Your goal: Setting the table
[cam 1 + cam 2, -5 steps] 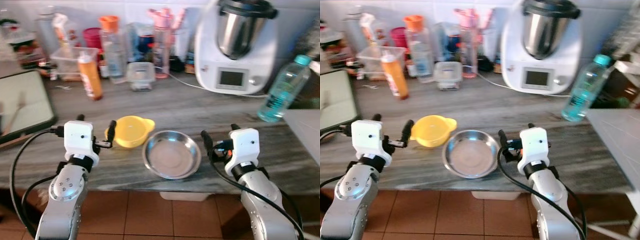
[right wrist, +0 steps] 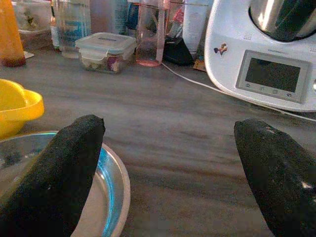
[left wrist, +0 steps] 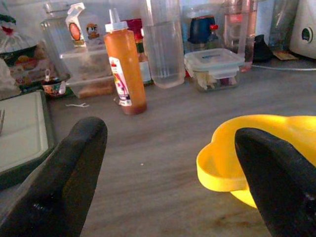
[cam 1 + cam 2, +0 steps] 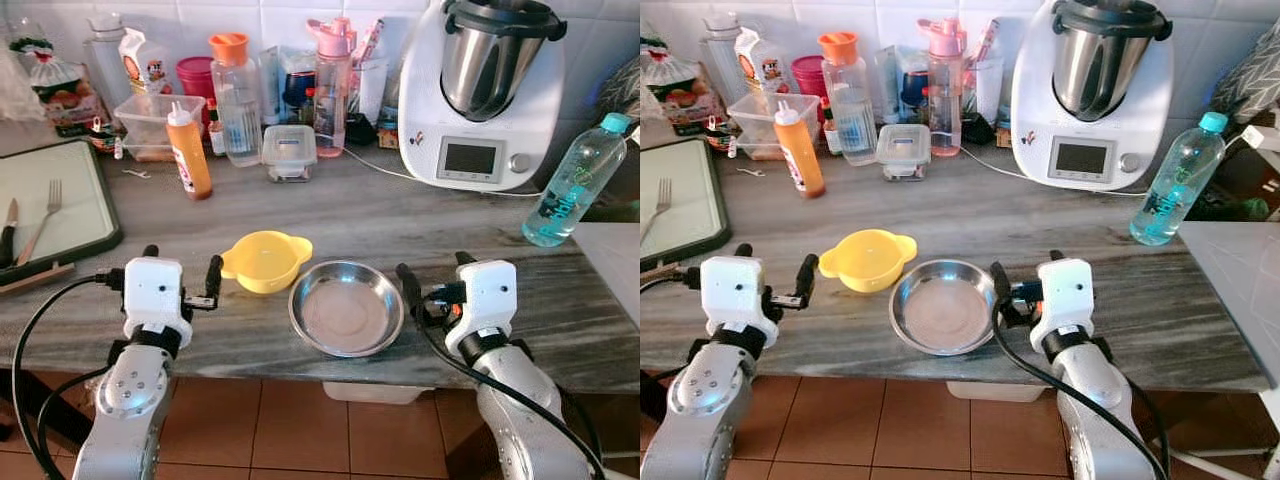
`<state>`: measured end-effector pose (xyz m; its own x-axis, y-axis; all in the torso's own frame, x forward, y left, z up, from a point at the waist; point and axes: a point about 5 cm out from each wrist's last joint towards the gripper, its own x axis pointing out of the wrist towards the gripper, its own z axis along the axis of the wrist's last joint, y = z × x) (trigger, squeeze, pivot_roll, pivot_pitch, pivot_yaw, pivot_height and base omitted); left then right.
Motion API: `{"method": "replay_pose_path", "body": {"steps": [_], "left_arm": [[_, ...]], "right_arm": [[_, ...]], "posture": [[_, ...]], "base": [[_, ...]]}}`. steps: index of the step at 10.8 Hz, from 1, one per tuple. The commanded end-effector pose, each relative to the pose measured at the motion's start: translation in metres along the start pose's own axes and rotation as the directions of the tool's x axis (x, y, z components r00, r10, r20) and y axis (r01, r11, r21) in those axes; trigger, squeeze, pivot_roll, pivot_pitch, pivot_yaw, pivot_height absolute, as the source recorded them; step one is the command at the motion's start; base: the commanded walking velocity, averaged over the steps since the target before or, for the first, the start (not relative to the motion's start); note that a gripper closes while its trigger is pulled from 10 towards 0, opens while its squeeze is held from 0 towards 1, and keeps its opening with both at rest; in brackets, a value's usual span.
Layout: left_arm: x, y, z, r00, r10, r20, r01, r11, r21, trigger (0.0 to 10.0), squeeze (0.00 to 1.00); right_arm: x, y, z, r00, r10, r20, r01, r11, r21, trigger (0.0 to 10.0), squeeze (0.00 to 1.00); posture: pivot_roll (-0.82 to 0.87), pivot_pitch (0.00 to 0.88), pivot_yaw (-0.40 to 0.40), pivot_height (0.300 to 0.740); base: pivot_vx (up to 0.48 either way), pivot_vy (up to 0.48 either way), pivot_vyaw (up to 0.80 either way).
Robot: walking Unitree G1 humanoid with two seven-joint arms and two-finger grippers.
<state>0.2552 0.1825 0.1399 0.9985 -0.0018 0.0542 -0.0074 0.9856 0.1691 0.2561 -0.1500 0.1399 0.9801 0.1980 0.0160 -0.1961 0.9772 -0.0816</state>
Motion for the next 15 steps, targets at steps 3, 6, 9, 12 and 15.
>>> {"method": "replay_pose_path", "body": {"steps": [3, 6, 9, 12, 15], "left_arm": [[0.0043, 0.0006, 0.0046, 1.0, 0.009, 0.008, -0.009, 1.0, 0.011, 10.0, 0.0], [0.0035, -0.0007, 0.0036, 1.0, 0.004, -0.004, -0.004, 1.0, 0.007, 10.0, 0.0], [0.0042, -0.001, 0.0032, 1.0, -0.001, -0.009, 0.001, 1.0, 0.009, 10.0, 0.0], [0.0047, -0.0025, 0.0022, 1.0, -0.011, -0.013, 0.011, 1.0, 0.009, 10.0, 0.0], [0.0043, -0.0052, -0.0005, 1.0, -0.02, -0.023, 0.02, 1.0, 0.004, 10.0, 0.0]], "right_arm": [[0.0016, -0.0042, 0.001, 1.0, -0.013, -0.003, 0.013, 1.0, 0.006, 10.0, 0.0], [0.0025, -0.0034, 0.0009, 1.0, -0.009, -0.006, 0.009, 1.0, 0.01, 10.0, 0.0], [0.0026, -0.0033, 0.0009, 1.0, -0.011, -0.006, 0.011, 1.0, 0.013, 10.0, 0.0], [0.0029, -0.0041, 0.0009, 1.0, -0.017, -0.007, 0.017, 1.0, 0.015, 10.0, 0.0], [0.0027, -0.0064, -0.0003, 1.0, -0.027, -0.012, 0.028, 0.999, 0.018, 10.0, 0.0]], "posture": [[0.03, 0.009, 0.007, 0.74], [0.03, 0.011, 0.006, 0.74], [0.03, 0.012, 0.008, 0.74], [0.03, 0.013, 0.008, 0.74], [0.03, 0.013, 0.009, 0.74]], "base": [[-0.084, 0.0, 0.0], [-0.28, 0.0, 0.0], [-0.304, 0.0, 0.0], [-0.316, 0.0, 0.0], [-0.315, 0.0, 0.0]]}}
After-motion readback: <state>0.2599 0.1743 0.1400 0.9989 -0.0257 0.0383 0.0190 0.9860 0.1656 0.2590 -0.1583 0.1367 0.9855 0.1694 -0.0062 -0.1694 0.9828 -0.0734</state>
